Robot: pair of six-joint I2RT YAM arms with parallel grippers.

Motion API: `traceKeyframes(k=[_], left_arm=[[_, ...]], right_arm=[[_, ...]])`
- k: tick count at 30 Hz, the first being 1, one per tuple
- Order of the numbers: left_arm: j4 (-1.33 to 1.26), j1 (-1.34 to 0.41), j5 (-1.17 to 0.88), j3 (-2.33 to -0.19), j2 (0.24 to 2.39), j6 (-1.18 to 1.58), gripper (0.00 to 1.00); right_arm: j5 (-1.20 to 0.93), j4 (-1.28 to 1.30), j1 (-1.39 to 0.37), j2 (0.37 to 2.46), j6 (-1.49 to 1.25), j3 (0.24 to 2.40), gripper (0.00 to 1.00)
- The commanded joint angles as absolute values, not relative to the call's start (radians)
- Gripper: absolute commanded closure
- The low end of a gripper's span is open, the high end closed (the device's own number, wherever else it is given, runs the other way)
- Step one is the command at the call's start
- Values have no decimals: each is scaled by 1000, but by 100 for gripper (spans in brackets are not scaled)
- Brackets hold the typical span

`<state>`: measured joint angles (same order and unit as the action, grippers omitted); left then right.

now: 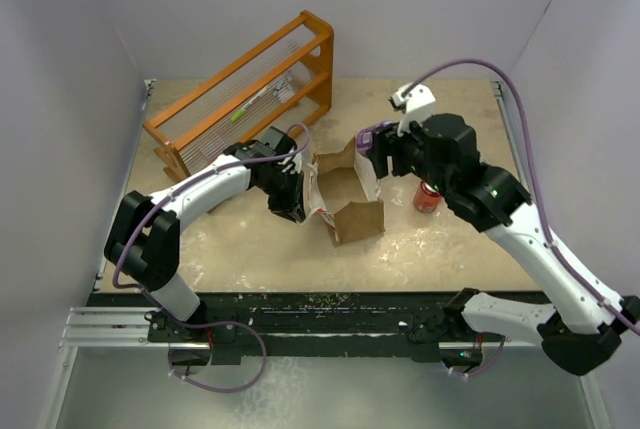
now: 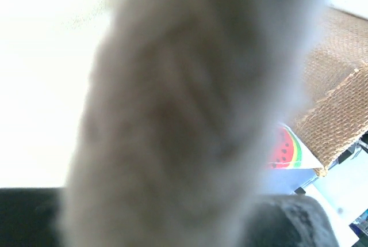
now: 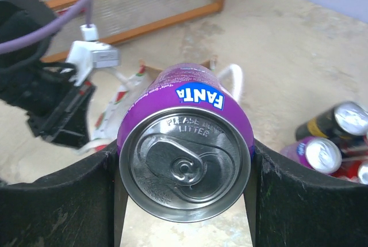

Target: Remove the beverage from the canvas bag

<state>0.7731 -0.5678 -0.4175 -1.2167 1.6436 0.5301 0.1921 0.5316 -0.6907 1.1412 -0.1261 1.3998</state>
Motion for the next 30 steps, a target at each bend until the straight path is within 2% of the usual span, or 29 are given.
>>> traceKeyframes(k=[1,5,11,18,25,30], left_arm=[[776,-570,-438,-1193,1584,511,100],[778,-571,-438,-1177,1564,512,100],[775,-571,-441,-1179,1562,514,100],[784,-571,-436,-1178,1553,509,100],[766,-570,-449,-1187,1568,522,100],[779,-570,-451,-1196,1574,514,100]], right_arm=[[427,298,-688,1011,-126,1308,100],[603,254,-687,983,-99,1287,100],[928,284,-643,1064,-69,1308,100],[858,402,-368,1081,-324,1277,100],[803,517,-208,1072,-623,1089,100],[728,495,-94,1072,-690,946,100]])
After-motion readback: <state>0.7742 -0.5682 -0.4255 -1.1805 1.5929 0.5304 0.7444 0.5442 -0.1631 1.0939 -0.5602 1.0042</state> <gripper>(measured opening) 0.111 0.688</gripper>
